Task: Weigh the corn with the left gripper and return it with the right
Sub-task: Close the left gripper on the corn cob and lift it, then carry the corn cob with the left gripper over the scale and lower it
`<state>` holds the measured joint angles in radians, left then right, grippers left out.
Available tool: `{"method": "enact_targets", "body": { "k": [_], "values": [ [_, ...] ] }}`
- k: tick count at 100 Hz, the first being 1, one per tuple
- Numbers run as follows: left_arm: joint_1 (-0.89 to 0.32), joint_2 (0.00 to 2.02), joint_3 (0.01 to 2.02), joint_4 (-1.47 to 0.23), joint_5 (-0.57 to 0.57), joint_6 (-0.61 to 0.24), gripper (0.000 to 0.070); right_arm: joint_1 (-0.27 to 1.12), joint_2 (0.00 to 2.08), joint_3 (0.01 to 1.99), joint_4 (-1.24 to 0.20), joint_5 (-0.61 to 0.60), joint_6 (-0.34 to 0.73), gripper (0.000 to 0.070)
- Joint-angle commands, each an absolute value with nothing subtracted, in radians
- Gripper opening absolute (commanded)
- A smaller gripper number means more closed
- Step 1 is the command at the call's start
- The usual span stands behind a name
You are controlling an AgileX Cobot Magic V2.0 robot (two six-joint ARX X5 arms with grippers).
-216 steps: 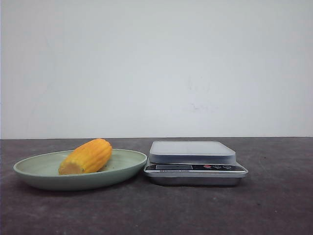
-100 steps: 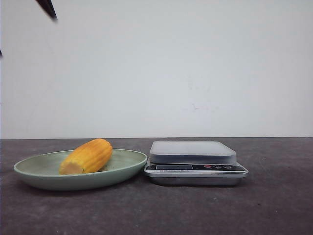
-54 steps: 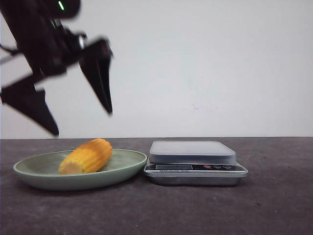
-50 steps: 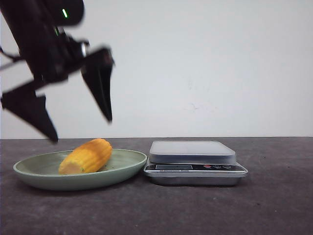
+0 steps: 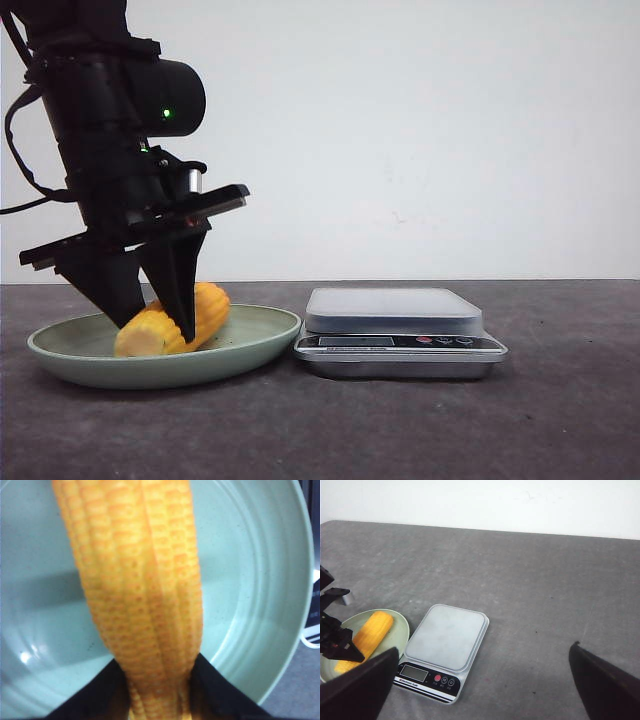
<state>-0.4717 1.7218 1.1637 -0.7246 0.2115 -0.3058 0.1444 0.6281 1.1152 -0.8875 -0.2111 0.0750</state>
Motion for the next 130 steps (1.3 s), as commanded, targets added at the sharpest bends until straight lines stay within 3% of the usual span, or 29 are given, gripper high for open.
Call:
{"method": "enact_targets", "body": {
  "k": [1, 28, 55, 74, 96, 130],
  "values": [
    [-0.479, 1.684, 1.191, -0.714, 0.231, -0.295, 0.0000, 0.149, 0.632, 1.125, -0.885, -0.201, 0.072, 0.0700],
    [-0.500, 1.474, 1.319, -0.620, 0.338, -0.304, 0.0000, 0.149, 0.632, 1.125, -0.884, -0.185, 0.080, 0.0700],
    [-0.572, 1.402, 1.538, -0.471, 0.326, -0.392, 0.0003, 0.149, 0.632, 1.125, -0.884, -0.183, 0.105, 0.0700],
    [-0.624, 1.453, 1.627, -0.465, 0.250, -0.392, 0.0003, 0.149, 0.632, 1.125, -0.884, -0.183, 0.105, 0.0700],
    [-0.640, 1.583, 1.629, -0.505, 0.293, -0.466, 0.0003, 0.149, 0.632, 1.125, -0.885, -0.183, 0.105, 0.0700],
    [-0.671, 1.837, 1.629, -0.588, 0.313, -0.488, 0.0003, 0.149, 0.632, 1.125, -0.904, -0.173, 0.106, 0.0700]
  ]
}}
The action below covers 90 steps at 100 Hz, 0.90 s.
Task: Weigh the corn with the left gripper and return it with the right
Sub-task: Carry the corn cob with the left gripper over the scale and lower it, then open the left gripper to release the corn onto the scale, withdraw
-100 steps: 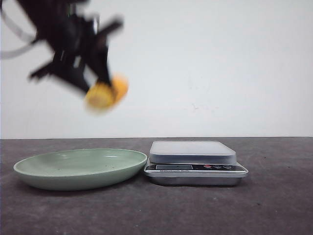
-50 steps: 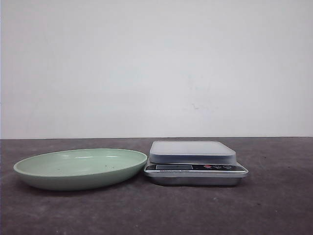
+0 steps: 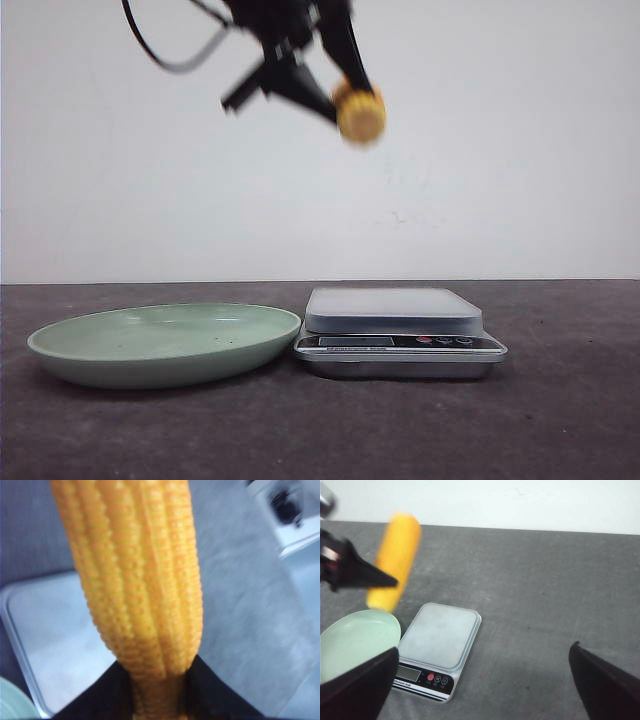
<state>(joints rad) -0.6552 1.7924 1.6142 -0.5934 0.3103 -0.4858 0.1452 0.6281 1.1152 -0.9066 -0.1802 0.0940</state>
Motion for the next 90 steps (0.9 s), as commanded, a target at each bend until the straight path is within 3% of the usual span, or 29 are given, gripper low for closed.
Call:
{"method": "enact_targets", "body": {
  "k": [1, 48, 55, 69, 81, 87, 90],
  "values": [
    [-0.672, 1.844, 1.629, -0.588, 0.314, -0.488, 0.0003, 0.149, 0.632, 1.125, -0.905, -0.172, 0.106, 0.0700],
    [-0.702, 2.045, 1.629, -0.614, 0.334, -0.566, 0.0013, 0.149, 0.632, 1.125, -0.960, -0.153, 0.105, 0.0700],
    [-0.702, 2.046, 1.629, -0.628, 0.334, -0.569, 0.0101, 0.149, 0.632, 1.125, -0.965, -0.152, 0.105, 0.0700],
    [-0.702, 2.046, 1.629, -0.653, 0.339, -0.570, 0.0429, 0.149, 0.632, 1.125, -0.966, -0.152, 0.105, 0.0700],
    [-0.702, 2.046, 1.629, -0.683, 0.345, -0.569, 0.0574, 0.149, 0.632, 1.125, -0.966, -0.152, 0.105, 0.0700],
    [-0.702, 2.046, 1.630, -0.685, 0.345, -0.569, 0.0700, 0.149, 0.632, 1.125, -0.966, -0.152, 0.106, 0.0700],
    [-0.701, 2.042, 1.630, -0.686, 0.345, -0.569, 0.0700, 0.149, 0.632, 1.125, -0.966, -0.152, 0.106, 0.0700]
  ]
}}
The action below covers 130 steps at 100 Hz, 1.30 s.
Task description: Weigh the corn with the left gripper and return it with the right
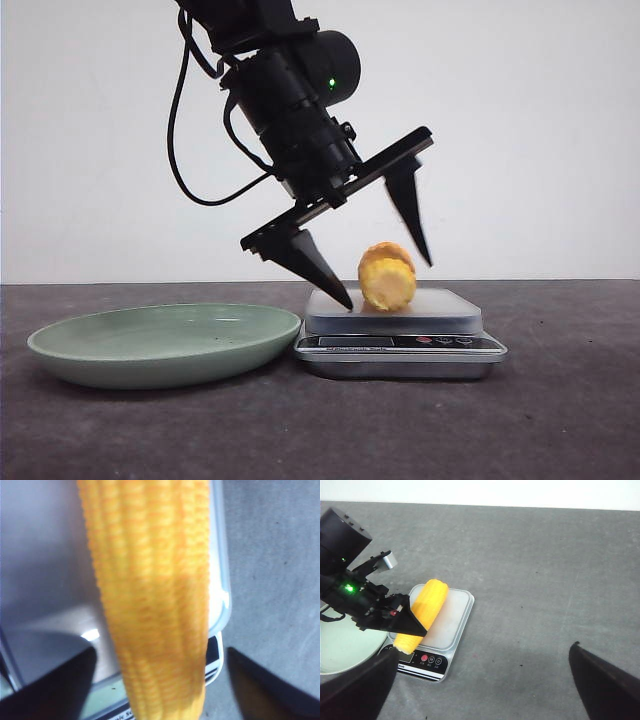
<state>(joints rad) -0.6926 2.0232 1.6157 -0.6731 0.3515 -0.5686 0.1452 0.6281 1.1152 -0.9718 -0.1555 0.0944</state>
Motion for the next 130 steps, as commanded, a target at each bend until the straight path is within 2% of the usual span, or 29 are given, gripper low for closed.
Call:
{"method": "enact_targets", "body": {
  "k": [1, 31, 58, 86, 95, 105, 112, 123, 130],
  "values": [
    [-0.701, 2.040, 1.630, -0.686, 0.345, -0.569, 0.0700, 0.149, 0.632, 1.125, -0.966, -0.152, 0.106, 0.0700],
    [-0.675, 1.963, 1.699, -0.690, 0.308, -0.569, 0.0700, 0.149, 0.632, 1.125, -0.981, -0.152, 0.123, 0.0700],
    [-0.647, 1.738, 1.795, -0.732, 0.273, -0.559, 0.0700, 0.149, 0.632, 1.125, -0.980, -0.154, 0.124, 0.0700],
    [-0.683, 1.346, 1.795, -0.828, 0.146, -0.416, 0.0700, 0.149, 0.632, 1.125, -0.981, -0.157, 0.123, 0.0700],
    [-0.688, 1.234, 1.795, -0.903, 0.131, -0.376, 0.0663, 0.149, 0.632, 1.125, -0.981, -0.157, 0.123, 0.0700],
    [-0.688, 1.121, 1.795, -1.030, 0.086, -0.330, 0.0654, 0.149, 0.632, 1.125, -0.981, -0.157, 0.123, 0.0700],
    [-0.688, 1.051, 1.795, -1.136, 0.027, -0.304, 0.0569, 0.149, 0.632, 1.125, -0.981, -0.158, 0.122, 0.0700],
    [-0.688, 0.954, 1.794, -1.292, -0.075, -0.279, 0.0334, 0.149, 0.632, 1.125, -0.981, -0.169, 0.121, 0.0700],
    [-0.688, 0.896, 1.794, -1.365, -0.137, -0.278, 0.0235, 0.149, 0.632, 1.125, -0.980, -0.201, 0.121, 0.0572]
  ]
}}
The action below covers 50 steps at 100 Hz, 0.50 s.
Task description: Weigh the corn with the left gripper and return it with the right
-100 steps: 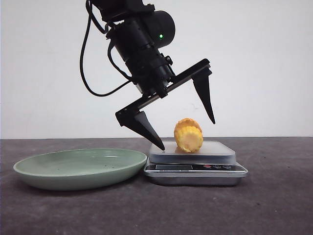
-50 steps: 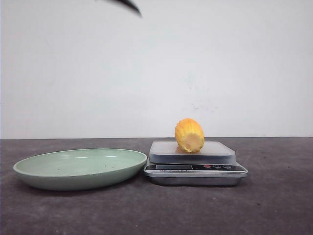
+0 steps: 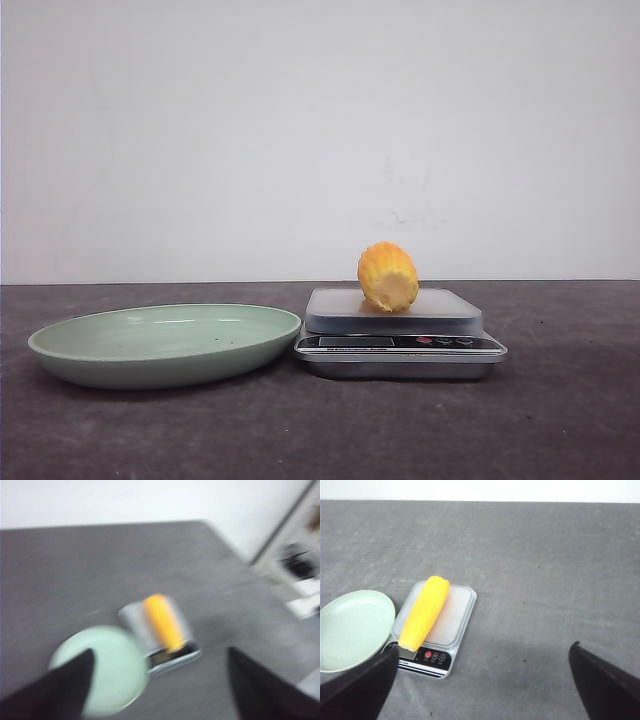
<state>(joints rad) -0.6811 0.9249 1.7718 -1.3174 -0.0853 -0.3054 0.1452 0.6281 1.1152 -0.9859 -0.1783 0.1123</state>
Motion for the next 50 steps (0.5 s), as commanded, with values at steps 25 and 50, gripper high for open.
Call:
{"method": "enact_targets", "body": {
  "k": [25, 50],
  "values": [
    [-0.688, 0.716, 1.794, -1.438, -0.279, -0.281, 0.0029, 0.149, 0.632, 1.125, -0.950, -0.314, 0.124, 0.0234],
    [-0.688, 0.633, 1.794, -1.446, -0.296, -0.281, 0.0004, 0.150, 0.632, 1.125, -0.747, -0.478, 0.125, 0.0122]
  ]
}}
